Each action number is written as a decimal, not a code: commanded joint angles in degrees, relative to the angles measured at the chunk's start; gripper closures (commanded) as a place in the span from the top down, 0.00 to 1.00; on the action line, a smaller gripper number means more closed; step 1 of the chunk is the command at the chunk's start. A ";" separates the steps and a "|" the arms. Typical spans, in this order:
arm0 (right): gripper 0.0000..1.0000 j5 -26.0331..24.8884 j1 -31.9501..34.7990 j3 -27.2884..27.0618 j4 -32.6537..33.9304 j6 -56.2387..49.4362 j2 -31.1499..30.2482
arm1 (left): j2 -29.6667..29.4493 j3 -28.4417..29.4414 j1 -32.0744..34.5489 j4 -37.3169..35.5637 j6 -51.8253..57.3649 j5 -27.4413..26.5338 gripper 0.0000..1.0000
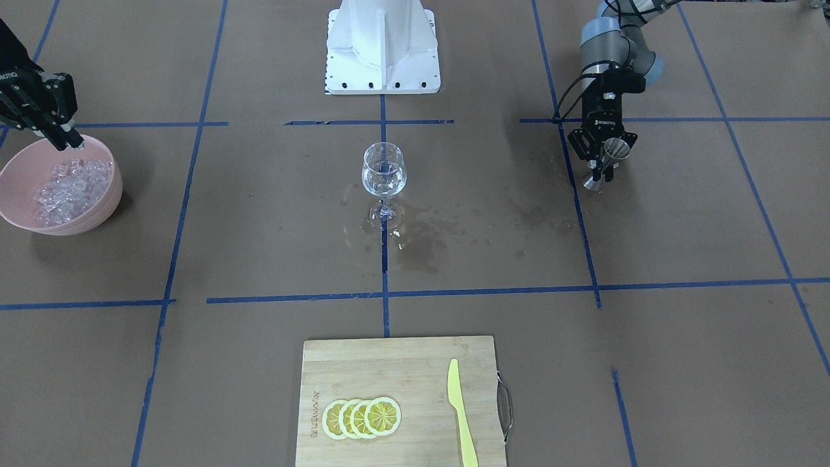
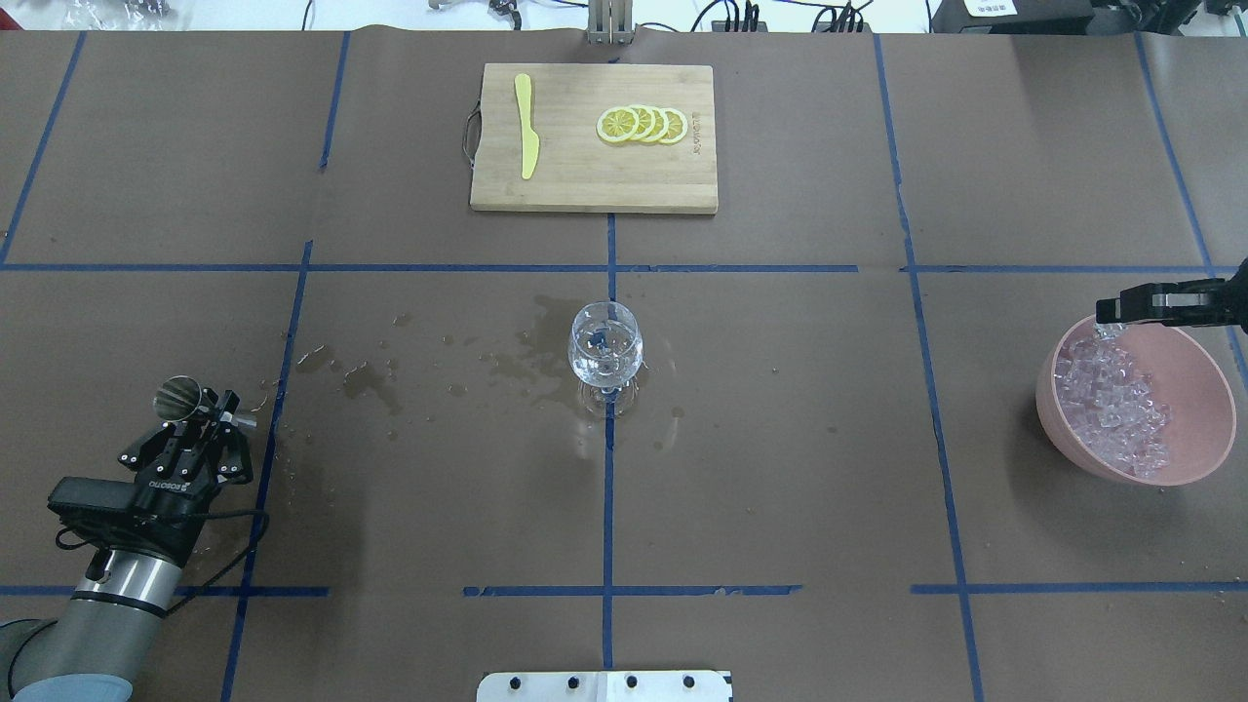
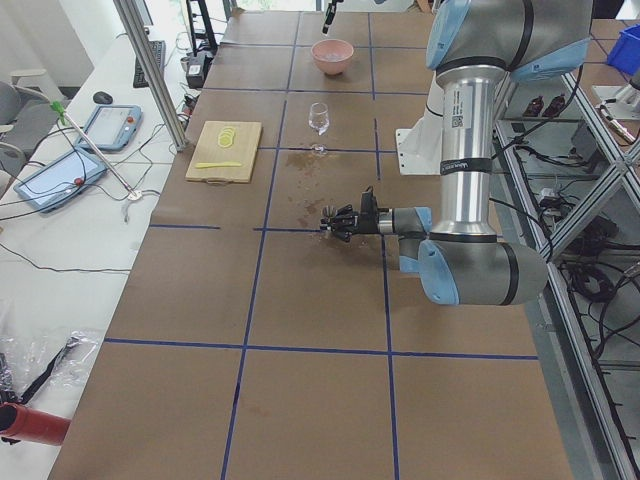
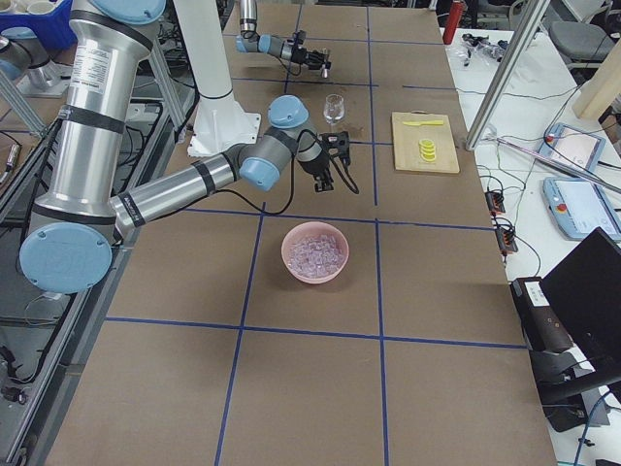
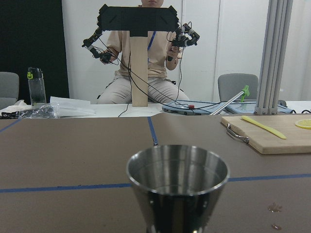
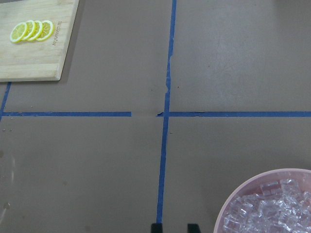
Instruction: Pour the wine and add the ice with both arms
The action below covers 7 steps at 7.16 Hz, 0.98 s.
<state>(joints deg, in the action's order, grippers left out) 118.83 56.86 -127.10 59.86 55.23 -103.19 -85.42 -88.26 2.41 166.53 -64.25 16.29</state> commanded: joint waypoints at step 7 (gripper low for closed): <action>0.00 0.09 0.00 -0.16 -0.35 2.78 1.94 | -0.45 0.37 -0.47 -0.24 0.97 0.23 0.28</action>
<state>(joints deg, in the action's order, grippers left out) 118.91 56.86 -127.25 59.54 57.82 -101.36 -85.75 -87.95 2.05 166.32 -63.34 16.40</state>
